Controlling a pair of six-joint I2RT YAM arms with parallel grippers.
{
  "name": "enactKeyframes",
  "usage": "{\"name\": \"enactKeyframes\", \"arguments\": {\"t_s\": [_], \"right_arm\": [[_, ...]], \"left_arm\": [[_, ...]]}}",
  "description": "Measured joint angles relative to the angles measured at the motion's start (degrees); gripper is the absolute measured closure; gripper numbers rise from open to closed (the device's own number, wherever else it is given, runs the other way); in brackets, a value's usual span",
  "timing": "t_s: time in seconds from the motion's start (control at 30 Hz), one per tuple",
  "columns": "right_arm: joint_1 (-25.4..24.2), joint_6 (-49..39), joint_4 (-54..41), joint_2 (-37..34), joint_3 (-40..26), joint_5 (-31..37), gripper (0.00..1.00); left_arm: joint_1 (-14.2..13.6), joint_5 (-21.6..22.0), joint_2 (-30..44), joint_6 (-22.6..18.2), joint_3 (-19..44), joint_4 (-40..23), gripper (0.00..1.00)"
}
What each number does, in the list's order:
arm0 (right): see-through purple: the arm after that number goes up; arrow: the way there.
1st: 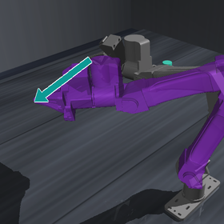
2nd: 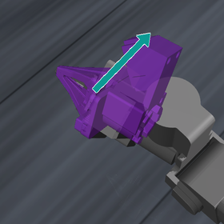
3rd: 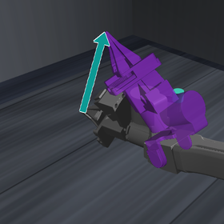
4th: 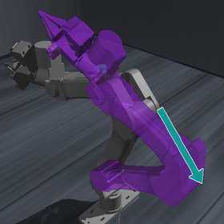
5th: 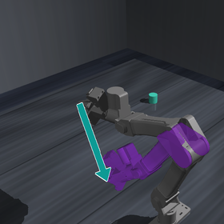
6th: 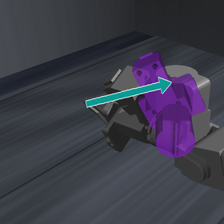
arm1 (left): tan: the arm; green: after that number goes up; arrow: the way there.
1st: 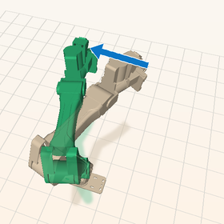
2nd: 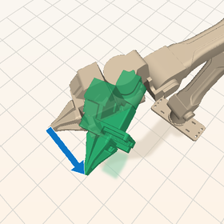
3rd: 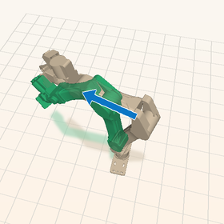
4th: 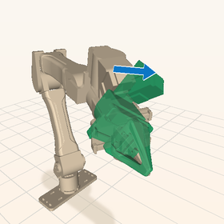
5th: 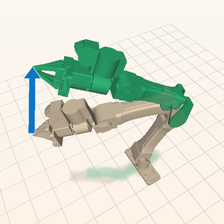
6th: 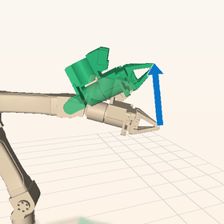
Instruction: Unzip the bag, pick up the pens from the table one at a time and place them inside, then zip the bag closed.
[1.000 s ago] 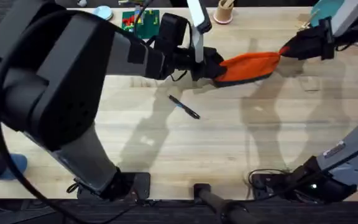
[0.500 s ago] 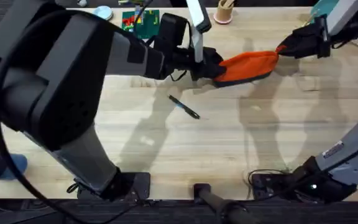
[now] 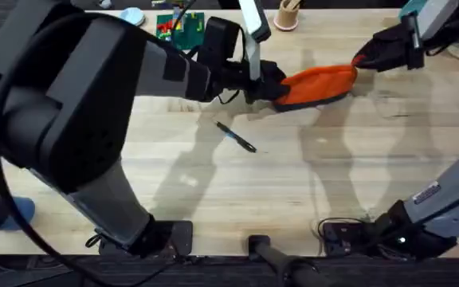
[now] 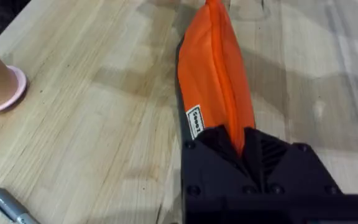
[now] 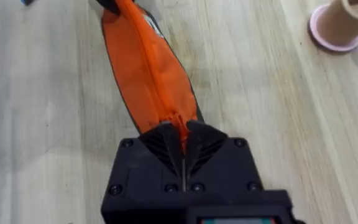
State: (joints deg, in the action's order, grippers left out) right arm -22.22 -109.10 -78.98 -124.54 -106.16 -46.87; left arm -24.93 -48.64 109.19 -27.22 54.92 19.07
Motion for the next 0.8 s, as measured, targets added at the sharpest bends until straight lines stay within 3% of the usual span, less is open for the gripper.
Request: {"name": "enactKeyframes", "arguments": {"t_s": [0.5, 0.8], "right_arm": [[1.13, -0.21, -4.0, 0.32, -3.33, 0.61, 0.969], [6.33, -0.24, -4.0, 0.32, -3.6, 0.59, 0.969]], "left_arm": [[0.11, 0.02, 0.0, 0.0, 0.0, -0.22, 0.958], [0.11, 0.24, 0.0, 0.0, 0.0, -0.2, 0.958]]}}
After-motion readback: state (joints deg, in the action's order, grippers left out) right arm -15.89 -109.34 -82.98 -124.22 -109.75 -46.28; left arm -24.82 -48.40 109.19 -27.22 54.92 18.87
